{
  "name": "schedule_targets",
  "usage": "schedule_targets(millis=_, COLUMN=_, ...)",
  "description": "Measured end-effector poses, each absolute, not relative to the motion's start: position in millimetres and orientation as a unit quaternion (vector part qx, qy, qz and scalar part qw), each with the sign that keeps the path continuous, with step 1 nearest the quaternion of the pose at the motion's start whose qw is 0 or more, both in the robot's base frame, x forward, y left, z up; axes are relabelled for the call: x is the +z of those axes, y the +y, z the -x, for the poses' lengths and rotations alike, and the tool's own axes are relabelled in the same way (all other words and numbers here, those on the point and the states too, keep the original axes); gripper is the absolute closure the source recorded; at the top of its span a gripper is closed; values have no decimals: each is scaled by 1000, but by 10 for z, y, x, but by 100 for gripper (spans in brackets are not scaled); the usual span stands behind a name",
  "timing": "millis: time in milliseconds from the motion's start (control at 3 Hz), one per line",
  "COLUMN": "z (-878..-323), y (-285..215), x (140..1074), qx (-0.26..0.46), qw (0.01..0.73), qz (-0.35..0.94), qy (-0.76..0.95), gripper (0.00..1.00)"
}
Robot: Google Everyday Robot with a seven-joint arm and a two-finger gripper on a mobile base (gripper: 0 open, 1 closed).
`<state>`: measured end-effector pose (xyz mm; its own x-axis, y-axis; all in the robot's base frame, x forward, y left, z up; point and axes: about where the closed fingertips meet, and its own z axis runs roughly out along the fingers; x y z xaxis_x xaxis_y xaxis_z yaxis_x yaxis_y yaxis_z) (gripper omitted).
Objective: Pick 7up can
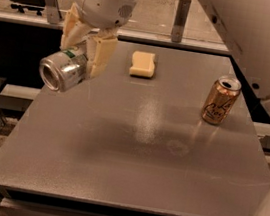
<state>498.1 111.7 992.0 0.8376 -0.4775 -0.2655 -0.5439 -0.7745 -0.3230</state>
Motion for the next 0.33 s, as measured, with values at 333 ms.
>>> schedule_targets(millis=333, z=-4984, y=1123, x=9921, qx=84, qw=198, qz=938, qy=272, gripper=100)
